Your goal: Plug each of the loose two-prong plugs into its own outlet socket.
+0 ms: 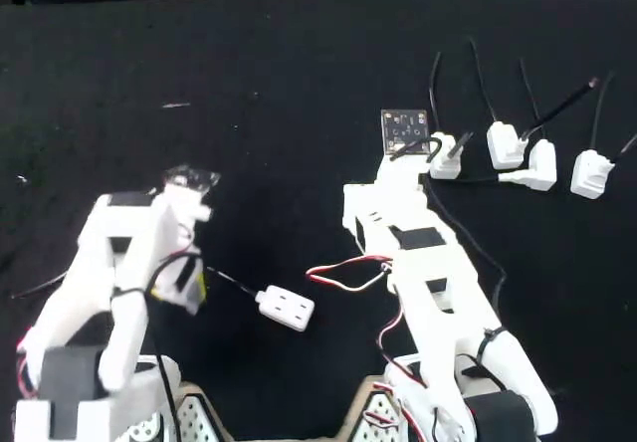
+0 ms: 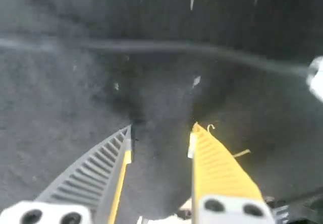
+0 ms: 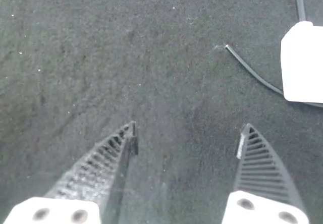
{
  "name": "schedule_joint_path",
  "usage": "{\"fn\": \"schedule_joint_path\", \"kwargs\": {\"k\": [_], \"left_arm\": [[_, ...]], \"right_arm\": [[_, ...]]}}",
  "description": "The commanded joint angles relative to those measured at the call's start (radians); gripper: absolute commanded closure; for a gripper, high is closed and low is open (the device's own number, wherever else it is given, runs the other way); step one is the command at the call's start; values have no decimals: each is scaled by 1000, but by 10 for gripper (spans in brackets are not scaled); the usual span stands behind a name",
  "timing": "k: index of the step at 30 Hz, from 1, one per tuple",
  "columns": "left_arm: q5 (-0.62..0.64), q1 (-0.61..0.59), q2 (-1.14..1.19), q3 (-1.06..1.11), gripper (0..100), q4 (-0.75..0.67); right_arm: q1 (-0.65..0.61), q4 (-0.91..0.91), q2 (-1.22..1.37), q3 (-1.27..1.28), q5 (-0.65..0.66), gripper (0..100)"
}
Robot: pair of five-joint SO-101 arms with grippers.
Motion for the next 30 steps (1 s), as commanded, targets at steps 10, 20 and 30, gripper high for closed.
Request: {"fn": "schedule_joint_path", "kwargs": {"k": [10, 20, 30], "left_arm": [[-80, 262, -410, 53, 811, 147], [-6, 664, -347, 48, 784, -31], [123, 745, -9, -33, 758, -256]], "right_arm": [[127, 72, -48, -131, -8, 698], [245, 120, -74, -162, -17, 698], [245, 120, -74, -162, -17, 698]]}}
